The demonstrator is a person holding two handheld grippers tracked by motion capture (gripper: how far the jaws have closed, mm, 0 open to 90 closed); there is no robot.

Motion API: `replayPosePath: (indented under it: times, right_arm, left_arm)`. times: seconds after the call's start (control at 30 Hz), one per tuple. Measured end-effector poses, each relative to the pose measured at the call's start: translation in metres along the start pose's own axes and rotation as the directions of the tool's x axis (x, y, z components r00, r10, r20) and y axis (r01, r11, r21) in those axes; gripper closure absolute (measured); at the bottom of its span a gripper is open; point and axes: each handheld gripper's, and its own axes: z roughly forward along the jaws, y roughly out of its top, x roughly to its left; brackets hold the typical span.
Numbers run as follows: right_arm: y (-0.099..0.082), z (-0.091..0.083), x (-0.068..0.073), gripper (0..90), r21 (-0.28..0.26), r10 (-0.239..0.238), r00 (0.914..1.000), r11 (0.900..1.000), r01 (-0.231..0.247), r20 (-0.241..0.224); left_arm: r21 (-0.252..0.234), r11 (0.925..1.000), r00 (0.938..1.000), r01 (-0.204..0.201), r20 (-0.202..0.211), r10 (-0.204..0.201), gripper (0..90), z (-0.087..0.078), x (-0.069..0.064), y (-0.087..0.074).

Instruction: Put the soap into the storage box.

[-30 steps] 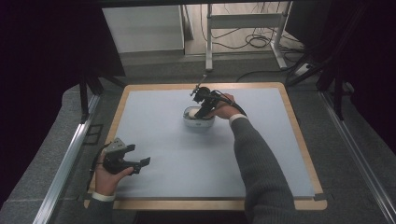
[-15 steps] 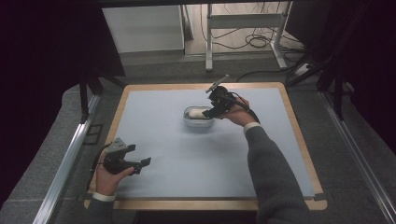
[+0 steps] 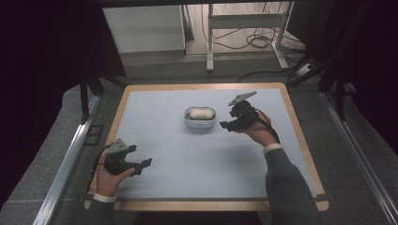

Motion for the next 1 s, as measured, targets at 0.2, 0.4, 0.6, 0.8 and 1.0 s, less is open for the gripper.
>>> replayPosePath:
  times: [0.2, 0.4, 0.6, 0.8, 1.0]
  right_arm:
    - [-0.036, -0.015, 0.0, 36.1, -0.022, 0.025, 0.9994, 0.9995, -0.025, 0.025]
    - [-0.073, -0.027, 0.006, 34.4, -0.05, 0.07, 0.9962, 0.9965, -0.067, 0.051]
    - [-0.104, -0.031, 0.017, 32.8, -0.059, 0.103, 0.9915, 0.9934, -0.098, 0.08]
    - [-0.128, -0.034, 0.019, 32.2, -0.069, 0.153, 0.9844, 0.9867, -0.147, 0.087]
    - [-0.133, -0.038, 0.018, 32.2, -0.098, 0.17, 0.9818, 0.9819, -0.162, 0.084]
  left_arm:
    - [-0.001, 1.0, 1.0, 0.0, -0.002, 0.0, 10.0, -0.001, 0.0, 0.0]
    - [0.002, 1.0, 1.0, -0.001, -0.003, 0.001, 10.0, 0.0, -0.001, 0.0]
    - [0.004, 1.0, 1.0, -0.001, -0.005, 0.001, 10.0, 0.001, -0.001, 0.0]
    - [0.009, 0.9999, 1.0, -0.004, -0.005, 0.004, 10.0, 0.003, -0.002, 0.0]
    - [0.01, 0.9999, 0.9999, -0.012, -0.003, 0.012, 10.0, 0.004, -0.004, 0.001]
